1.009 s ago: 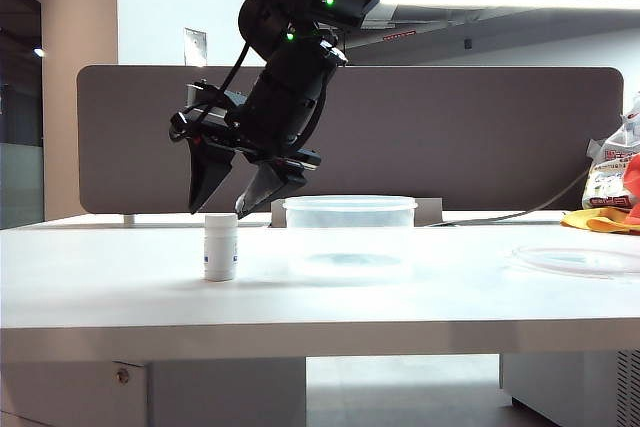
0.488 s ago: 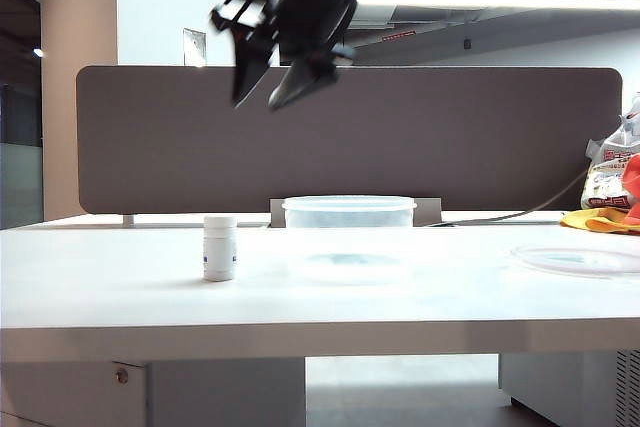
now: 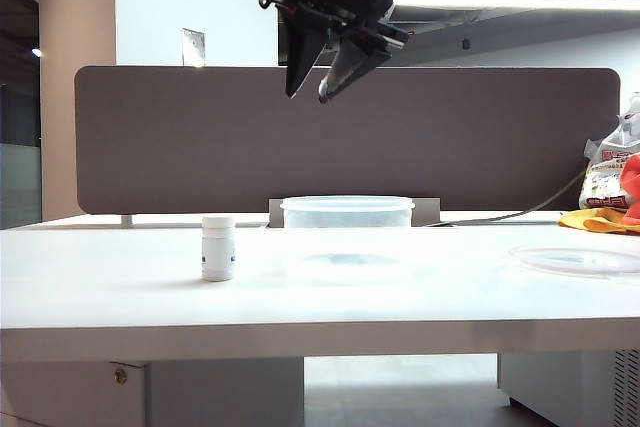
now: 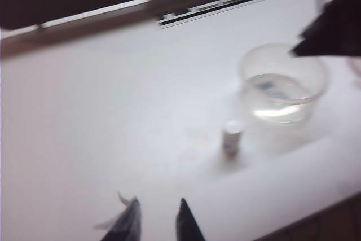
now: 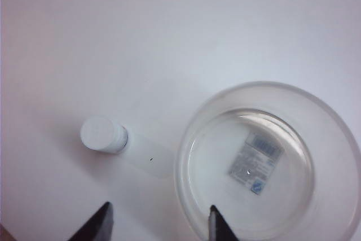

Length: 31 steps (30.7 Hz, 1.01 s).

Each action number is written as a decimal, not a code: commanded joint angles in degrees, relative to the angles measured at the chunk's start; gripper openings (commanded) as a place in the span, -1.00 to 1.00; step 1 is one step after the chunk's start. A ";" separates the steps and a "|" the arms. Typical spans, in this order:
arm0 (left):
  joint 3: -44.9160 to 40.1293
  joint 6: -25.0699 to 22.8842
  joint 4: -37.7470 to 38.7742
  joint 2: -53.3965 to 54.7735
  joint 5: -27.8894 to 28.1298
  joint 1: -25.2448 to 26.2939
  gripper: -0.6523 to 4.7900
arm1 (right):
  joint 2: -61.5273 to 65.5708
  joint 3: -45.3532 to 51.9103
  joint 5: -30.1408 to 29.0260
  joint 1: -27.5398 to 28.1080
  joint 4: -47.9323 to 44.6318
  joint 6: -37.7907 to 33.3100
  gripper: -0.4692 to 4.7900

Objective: Remove the lid of the round box, pick up the small white medicine bottle inside, and place it on the table.

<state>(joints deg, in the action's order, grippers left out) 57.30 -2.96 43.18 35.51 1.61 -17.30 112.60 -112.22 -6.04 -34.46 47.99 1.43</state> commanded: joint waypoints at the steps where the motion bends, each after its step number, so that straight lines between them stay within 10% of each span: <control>1: -2.71 -0.20 -1.42 -1.33 -0.52 2.25 -0.43 | -0.98 -0.17 1.44 0.31 -0.02 -0.94 0.04; 15: -16.76 6.91 -11.10 -2.62 -10.34 14.86 -0.45 | -6.78 0.00 2.27 7.39 5.62 -0.94 0.05; 31: -17.18 7.93 -13.27 -2.58 -10.80 15.82 -0.45 | -10.14 1.36 3.61 22.71 6.93 -1.18 0.05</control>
<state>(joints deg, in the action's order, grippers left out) 39.94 4.80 30.65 32.99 -8.97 -1.61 102.87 -110.54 -2.79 -13.26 56.16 0.71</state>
